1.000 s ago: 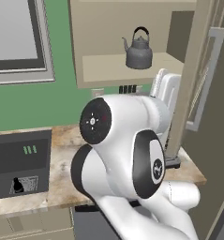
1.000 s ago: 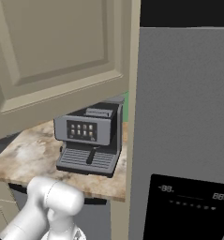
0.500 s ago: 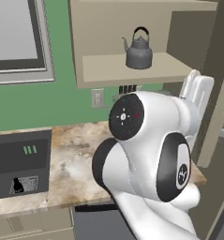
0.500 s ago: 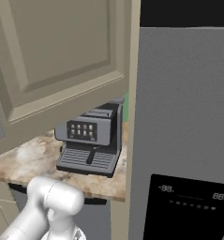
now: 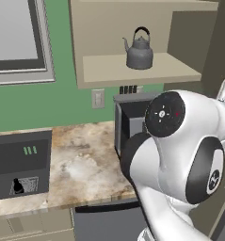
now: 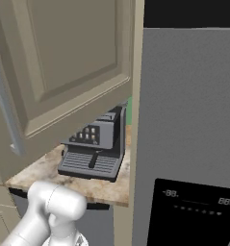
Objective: Open the cabinet, pick the kettle from the cabinet, and place it in the sink.
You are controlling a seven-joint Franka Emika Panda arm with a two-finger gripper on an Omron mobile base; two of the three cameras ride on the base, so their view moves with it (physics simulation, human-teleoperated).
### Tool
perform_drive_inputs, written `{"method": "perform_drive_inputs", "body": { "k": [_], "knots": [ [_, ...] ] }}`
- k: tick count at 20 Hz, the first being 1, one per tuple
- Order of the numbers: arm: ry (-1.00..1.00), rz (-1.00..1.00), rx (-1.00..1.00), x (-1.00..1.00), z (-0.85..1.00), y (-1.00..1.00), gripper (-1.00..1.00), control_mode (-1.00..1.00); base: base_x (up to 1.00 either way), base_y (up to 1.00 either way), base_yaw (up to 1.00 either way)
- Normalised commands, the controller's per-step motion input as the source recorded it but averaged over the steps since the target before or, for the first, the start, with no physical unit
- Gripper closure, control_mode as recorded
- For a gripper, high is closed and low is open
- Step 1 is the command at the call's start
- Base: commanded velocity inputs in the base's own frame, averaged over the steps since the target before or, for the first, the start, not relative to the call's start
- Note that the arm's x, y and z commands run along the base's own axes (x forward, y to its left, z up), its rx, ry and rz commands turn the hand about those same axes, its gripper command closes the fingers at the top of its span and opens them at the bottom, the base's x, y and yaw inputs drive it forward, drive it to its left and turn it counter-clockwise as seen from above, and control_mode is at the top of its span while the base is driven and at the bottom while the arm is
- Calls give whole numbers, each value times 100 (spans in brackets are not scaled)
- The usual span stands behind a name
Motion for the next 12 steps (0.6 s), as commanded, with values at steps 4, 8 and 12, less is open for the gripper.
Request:
{"method": "perform_drive_inputs", "body": {
  "k": [4,8,12],
  "knots": [
    [3,-8,0,-28,0,-56,-100,-100,0,0,0],
    [3,-6,0,-25,0,-56,-100,-100,0,0,0],
    [3,-5,0,-20,1,-53,-100,-100,0,0,0]
  ]
}}
